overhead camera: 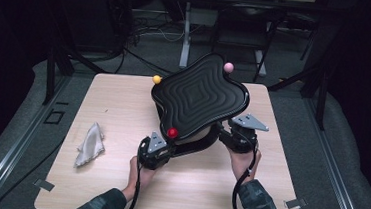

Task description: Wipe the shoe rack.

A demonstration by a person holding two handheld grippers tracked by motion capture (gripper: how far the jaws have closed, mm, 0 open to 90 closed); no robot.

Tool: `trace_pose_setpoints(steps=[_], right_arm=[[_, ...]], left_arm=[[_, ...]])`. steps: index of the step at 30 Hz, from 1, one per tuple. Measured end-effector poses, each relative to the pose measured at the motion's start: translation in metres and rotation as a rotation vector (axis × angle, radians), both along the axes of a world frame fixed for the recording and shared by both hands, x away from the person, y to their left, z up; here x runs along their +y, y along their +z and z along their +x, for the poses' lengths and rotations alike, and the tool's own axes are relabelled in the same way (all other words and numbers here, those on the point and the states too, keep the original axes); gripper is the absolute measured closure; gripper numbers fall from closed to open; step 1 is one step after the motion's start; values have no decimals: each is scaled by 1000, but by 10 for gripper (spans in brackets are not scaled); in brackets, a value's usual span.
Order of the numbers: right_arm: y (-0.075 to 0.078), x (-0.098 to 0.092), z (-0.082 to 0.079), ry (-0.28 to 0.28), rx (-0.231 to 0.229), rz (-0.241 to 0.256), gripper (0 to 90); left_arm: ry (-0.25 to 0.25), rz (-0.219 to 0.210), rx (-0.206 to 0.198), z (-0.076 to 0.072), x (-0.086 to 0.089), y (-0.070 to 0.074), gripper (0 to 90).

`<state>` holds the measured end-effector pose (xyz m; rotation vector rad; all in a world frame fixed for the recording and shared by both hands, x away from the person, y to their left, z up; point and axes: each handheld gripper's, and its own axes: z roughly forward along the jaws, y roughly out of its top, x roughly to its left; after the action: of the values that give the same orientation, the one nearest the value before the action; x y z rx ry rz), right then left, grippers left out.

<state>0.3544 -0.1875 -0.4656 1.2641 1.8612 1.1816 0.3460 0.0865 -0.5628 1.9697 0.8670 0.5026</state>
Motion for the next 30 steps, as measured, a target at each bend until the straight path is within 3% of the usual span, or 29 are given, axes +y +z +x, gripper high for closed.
trace_pose_setpoints(steps=[5, 8, 14, 17, 19, 24, 28, 30], right_arm=[[-2, -4, 0, -11, 9, 2, 519], [-2, -1, -6, 3, 8, -5, 509], [-2, 17, -17, 69, 1, -29, 434], [0, 25, -22, 87, -13, -31, 412], [2, 31, -26, 147, -10, -31, 391], [0, 52, -29, 212, -13, -46, 389], [-4, 70, -27, 290, -2, -75, 470], [-6, 78, -25, 323, 0, -75, 501]], left_arm=[[-16, -9, 9, 1, -17, 0, 739], [-57, -10, 17, 2, -22, 0, 719], [-90, -7, 58, 4, 3, 9, 404], [-65, 0, 79, 7, 19, 11, 332], [-42, 16, 97, 11, 31, 12, 280], [11, 24, 123, 19, 48, 12, 240], [42, 87, 95, 24, 59, 8, 206], [59, 92, 102, 28, 64, 6, 192]])
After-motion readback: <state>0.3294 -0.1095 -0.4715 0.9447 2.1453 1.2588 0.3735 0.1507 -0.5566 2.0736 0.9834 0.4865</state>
